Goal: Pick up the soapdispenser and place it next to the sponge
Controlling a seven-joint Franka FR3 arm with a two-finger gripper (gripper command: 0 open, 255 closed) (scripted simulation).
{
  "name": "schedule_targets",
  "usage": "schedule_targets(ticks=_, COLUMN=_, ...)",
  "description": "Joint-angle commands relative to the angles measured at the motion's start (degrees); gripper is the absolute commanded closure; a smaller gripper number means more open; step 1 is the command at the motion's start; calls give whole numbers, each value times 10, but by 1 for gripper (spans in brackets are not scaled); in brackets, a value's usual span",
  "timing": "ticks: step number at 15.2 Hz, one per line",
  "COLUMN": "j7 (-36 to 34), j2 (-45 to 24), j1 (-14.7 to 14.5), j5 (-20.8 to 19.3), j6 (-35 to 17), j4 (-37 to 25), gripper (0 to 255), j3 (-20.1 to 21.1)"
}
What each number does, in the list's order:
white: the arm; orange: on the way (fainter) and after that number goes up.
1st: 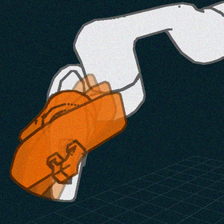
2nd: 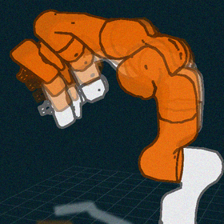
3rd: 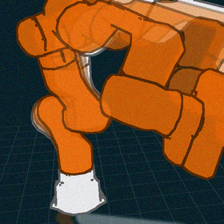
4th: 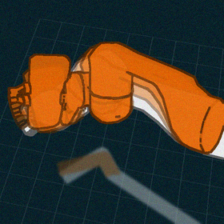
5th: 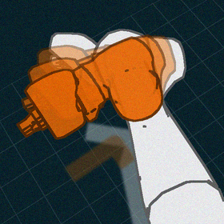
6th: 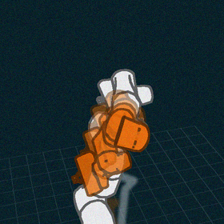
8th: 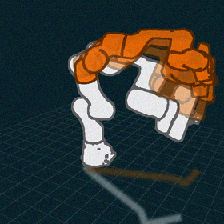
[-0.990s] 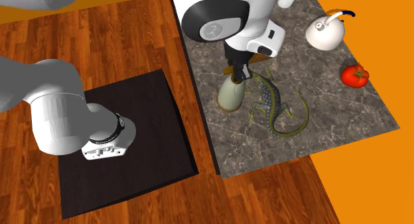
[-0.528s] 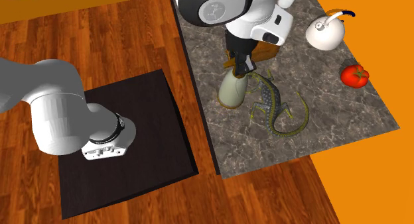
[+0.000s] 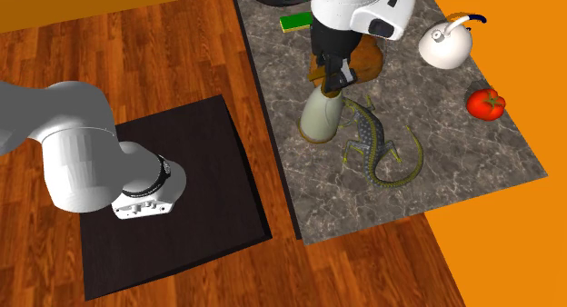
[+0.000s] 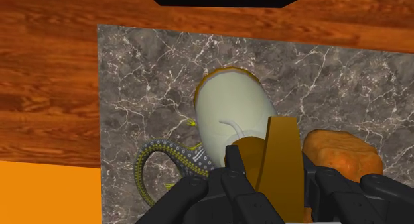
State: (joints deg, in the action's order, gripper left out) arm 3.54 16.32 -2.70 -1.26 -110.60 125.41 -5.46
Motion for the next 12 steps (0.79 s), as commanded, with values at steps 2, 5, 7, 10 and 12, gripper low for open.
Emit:
schedule_targets(ticks=2, j7=0, j2=2, j1=0, j5=0, j6=23, j4=-21, gripper=255, j3=0)
schedule_targets(ticks=5, j7=0, j2=4, j1=0, j5=0, j6=46, j4=-43, gripper=255, j3=1)
schedule_targets(ticks=7, j7=0, j2=4, j1=0, j5=0, j6=62, j4=-58, gripper=255, j3=1)
schedule_targets(ticks=10, j7=0, j2=4, j1=-1, j5=0, j6=85, j4=-81, gripper=255, j3=1)
schedule_targets(ticks=12, j7=0, j2=3, j1=-1, j5=1, j6=100, j4=-97, gripper=255, j3=1)
